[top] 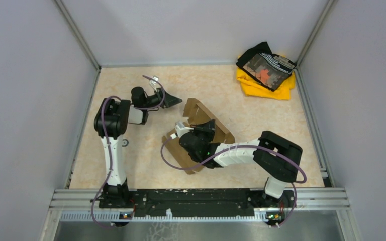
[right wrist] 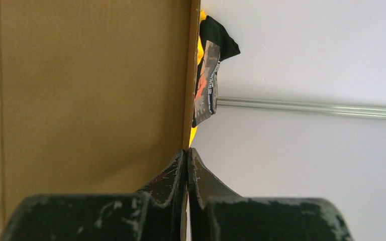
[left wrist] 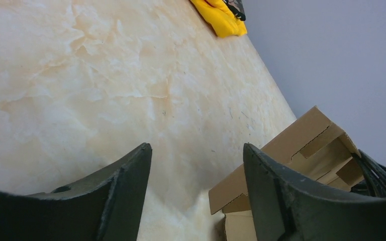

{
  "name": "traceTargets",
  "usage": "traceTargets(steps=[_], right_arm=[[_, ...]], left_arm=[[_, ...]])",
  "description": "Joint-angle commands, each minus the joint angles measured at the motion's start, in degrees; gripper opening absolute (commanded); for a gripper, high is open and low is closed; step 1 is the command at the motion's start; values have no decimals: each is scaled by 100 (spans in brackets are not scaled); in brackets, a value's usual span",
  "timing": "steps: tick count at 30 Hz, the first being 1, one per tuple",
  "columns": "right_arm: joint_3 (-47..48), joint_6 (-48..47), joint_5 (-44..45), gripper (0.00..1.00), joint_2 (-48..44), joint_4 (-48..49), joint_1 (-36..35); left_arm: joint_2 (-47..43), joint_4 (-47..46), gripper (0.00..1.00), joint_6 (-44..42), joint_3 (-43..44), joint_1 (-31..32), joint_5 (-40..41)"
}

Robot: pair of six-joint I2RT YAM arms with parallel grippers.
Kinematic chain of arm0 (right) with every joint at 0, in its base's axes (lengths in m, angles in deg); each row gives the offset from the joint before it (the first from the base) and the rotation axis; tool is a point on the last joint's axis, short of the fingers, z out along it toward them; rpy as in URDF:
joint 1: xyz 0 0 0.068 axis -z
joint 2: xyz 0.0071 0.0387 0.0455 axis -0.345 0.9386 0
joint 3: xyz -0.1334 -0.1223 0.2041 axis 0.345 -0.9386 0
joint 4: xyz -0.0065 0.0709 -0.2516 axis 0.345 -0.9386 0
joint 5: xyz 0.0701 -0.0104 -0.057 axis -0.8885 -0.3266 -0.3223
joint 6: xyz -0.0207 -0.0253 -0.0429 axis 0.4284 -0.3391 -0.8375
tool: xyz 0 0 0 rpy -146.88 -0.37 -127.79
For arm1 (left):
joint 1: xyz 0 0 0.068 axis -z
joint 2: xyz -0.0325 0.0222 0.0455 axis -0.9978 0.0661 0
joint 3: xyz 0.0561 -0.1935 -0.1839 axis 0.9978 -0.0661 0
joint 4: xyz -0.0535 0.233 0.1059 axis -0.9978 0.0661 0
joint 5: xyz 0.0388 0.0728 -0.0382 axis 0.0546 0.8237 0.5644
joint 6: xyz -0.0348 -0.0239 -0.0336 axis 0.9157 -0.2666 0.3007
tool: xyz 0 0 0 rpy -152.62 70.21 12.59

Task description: Fold the paper box

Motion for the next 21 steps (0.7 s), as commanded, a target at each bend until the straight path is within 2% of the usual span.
traceTargets(steps=[1,5,8,12,21], right_arm=[[-21,13,-92,0,-176,165,-16],[-9,79,-174,0,-159,146,7],[4,133,-227,0,-154,135,34],[-20,191,-365,0,-221,100,95],[-48,225,-599,0,-379,102,302]], left_arm=[[99,-224,65,-1,-66,0,-55],[88,-251,54,-107,-148,67,-146],[105,-234,51,-198,-149,170,-248],[105,-133,51,-367,-195,285,-304],[-66,-700,52,-190,-607,305,-558]])
